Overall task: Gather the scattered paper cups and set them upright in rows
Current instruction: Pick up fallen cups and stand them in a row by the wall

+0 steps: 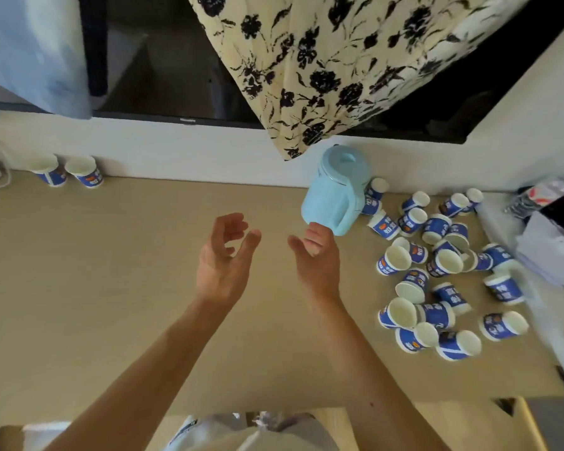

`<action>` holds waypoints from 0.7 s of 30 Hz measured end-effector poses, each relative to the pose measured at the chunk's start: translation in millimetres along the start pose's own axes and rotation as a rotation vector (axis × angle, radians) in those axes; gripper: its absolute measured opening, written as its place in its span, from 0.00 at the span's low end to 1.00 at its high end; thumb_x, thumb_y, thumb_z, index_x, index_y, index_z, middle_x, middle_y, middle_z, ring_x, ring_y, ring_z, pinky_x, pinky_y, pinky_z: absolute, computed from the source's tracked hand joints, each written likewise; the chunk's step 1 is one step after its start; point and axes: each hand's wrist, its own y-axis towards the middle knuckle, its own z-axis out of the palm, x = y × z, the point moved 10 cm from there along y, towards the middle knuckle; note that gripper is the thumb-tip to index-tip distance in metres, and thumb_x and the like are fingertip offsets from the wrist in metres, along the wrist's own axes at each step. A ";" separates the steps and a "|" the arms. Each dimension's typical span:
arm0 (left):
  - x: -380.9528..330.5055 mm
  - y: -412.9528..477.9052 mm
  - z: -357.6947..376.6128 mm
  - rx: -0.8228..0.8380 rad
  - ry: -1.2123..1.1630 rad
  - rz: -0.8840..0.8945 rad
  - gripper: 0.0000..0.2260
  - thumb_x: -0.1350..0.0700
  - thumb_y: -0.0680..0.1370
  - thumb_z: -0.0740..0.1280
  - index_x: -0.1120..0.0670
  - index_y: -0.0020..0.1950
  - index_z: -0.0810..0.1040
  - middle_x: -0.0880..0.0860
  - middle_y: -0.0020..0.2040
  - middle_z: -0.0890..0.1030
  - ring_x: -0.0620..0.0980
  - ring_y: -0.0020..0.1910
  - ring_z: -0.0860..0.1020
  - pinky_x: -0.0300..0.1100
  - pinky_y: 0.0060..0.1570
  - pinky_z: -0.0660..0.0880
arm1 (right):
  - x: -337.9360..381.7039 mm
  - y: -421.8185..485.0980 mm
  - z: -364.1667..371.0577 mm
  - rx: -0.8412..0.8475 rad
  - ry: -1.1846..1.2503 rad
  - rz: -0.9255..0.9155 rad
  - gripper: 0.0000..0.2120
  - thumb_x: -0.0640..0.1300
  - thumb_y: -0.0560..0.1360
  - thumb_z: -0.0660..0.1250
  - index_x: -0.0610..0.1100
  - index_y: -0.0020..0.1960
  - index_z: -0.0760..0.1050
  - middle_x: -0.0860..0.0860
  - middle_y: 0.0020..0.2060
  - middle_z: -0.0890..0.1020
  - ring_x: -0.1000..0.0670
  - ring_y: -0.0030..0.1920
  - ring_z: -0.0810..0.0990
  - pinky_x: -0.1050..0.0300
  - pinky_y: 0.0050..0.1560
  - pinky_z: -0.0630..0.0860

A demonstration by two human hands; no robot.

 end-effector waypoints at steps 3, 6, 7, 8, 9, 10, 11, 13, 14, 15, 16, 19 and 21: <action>-5.7 -10.9 24.5 0.082 -0.014 0.003 0.13 0.52 0.80 0.69 0.51 0.63 0.76 0.46 0.57 0.82 0.41 0.57 0.79 0.50 0.60 0.76 | -11.8 -7.9 -36.5 -0.094 0.016 0.024 0.22 0.45 0.75 0.75 0.45 0.67 0.74 0.50 0.60 0.80 0.52 0.60 0.81 0.48 0.66 0.76; -8.8 -23.2 51.9 0.161 -0.046 0.001 0.14 0.49 0.78 0.70 0.50 0.63 0.76 0.45 0.56 0.81 0.39 0.56 0.79 0.48 0.59 0.76 | -21.9 -14.0 -68.8 -0.165 0.006 0.046 0.20 0.44 0.74 0.75 0.48 0.64 0.74 0.50 0.58 0.81 0.51 0.59 0.81 0.47 0.65 0.77; -9.4 -27.7 60.5 0.189 -0.058 0.002 0.16 0.46 0.76 0.69 0.50 0.62 0.76 0.44 0.56 0.81 0.38 0.56 0.79 0.47 0.59 0.76 | -25.7 -14.7 -78.5 -0.184 0.008 0.050 0.20 0.44 0.74 0.75 0.47 0.64 0.74 0.50 0.58 0.81 0.51 0.59 0.81 0.47 0.65 0.77; -10.0 -32.0 69.4 0.215 -0.063 0.006 0.17 0.45 0.75 0.68 0.49 0.62 0.76 0.44 0.56 0.81 0.39 0.56 0.79 0.46 0.58 0.76 | -28.9 -14.9 -89.0 -0.204 0.009 0.050 0.21 0.43 0.74 0.75 0.47 0.64 0.74 0.49 0.59 0.81 0.50 0.59 0.81 0.46 0.65 0.77; -10.8 -36.5 80.6 0.242 -0.061 0.010 0.17 0.44 0.74 0.67 0.48 0.61 0.76 0.43 0.55 0.81 0.38 0.56 0.79 0.45 0.58 0.76 | -32.1 -14.6 -101.9 -0.228 0.008 0.053 0.21 0.43 0.74 0.76 0.46 0.65 0.74 0.48 0.59 0.81 0.49 0.59 0.81 0.46 0.65 0.77; -9.1 -39.2 87.5 0.259 -0.060 0.006 0.16 0.45 0.74 0.68 0.47 0.60 0.76 0.43 0.55 0.81 0.38 0.56 0.79 0.45 0.58 0.76 | -35.2 -13.4 -110.5 -0.241 0.002 0.056 0.22 0.43 0.74 0.76 0.45 0.66 0.74 0.48 0.59 0.81 0.49 0.59 0.81 0.46 0.65 0.76; -6.8 -41.3 94.5 0.273 -0.060 0.001 0.14 0.46 0.76 0.69 0.46 0.60 0.76 0.43 0.55 0.81 0.37 0.55 0.79 0.44 0.58 0.76 | -39.1 -11.6 -119.9 -0.252 -0.009 0.062 0.23 0.42 0.74 0.76 0.45 0.67 0.74 0.48 0.60 0.81 0.49 0.59 0.81 0.46 0.65 0.76; -2.9 -44.5 109.8 0.290 -0.045 0.001 0.11 0.51 0.78 0.70 0.46 0.60 0.76 0.43 0.55 0.82 0.34 0.53 0.78 0.44 0.57 0.76 | -50.2 -6.6 -141.3 -0.272 -0.038 0.068 0.25 0.42 0.73 0.77 0.44 0.67 0.73 0.47 0.60 0.80 0.48 0.59 0.81 0.46 0.65 0.77; -1.6 -45.7 117.6 0.293 -0.034 0.001 0.10 0.53 0.79 0.70 0.46 0.60 0.76 0.43 0.54 0.82 0.33 0.52 0.78 0.44 0.57 0.76 | -56.3 -3.2 -152.3 -0.280 -0.059 0.065 0.25 0.42 0.73 0.77 0.44 0.67 0.73 0.47 0.60 0.80 0.48 0.59 0.80 0.46 0.64 0.77; -0.6 -46.8 126.0 0.293 -0.027 -0.001 0.11 0.53 0.79 0.70 0.47 0.60 0.77 0.43 0.54 0.82 0.33 0.52 0.78 0.44 0.57 0.76 | -62.5 0.8 -163.7 -0.287 -0.088 0.060 0.26 0.41 0.72 0.77 0.44 0.67 0.73 0.48 0.60 0.80 0.49 0.59 0.80 0.48 0.63 0.77; 0.2 -48.3 134.6 0.291 -0.023 -0.007 0.11 0.54 0.79 0.70 0.47 0.60 0.77 0.43 0.54 0.82 0.34 0.52 0.79 0.44 0.57 0.76 | -69.1 5.3 -174.9 -0.290 -0.128 0.056 0.26 0.41 0.72 0.77 0.44 0.68 0.73 0.48 0.60 0.80 0.49 0.59 0.79 0.51 0.61 0.76; 2.0 -52.6 161.7 0.275 -0.012 -0.030 0.10 0.55 0.78 0.71 0.47 0.59 0.77 0.44 0.53 0.82 0.38 0.54 0.79 0.47 0.57 0.77 | -91.4 21.5 -205.3 -0.285 -0.293 0.060 0.29 0.41 0.71 0.78 0.42 0.69 0.72 0.45 0.62 0.79 0.45 0.62 0.78 0.55 0.59 0.72; 4.2 -57.1 180.0 0.248 0.002 -0.047 0.10 0.56 0.78 0.71 0.48 0.58 0.77 0.45 0.53 0.82 0.39 0.55 0.79 0.48 0.57 0.77 | -105.1 32.5 -217.8 -0.240 -0.451 0.050 0.33 0.43 0.69 0.78 0.41 0.71 0.70 0.44 0.63 0.77 0.43 0.64 0.76 0.49 0.62 0.73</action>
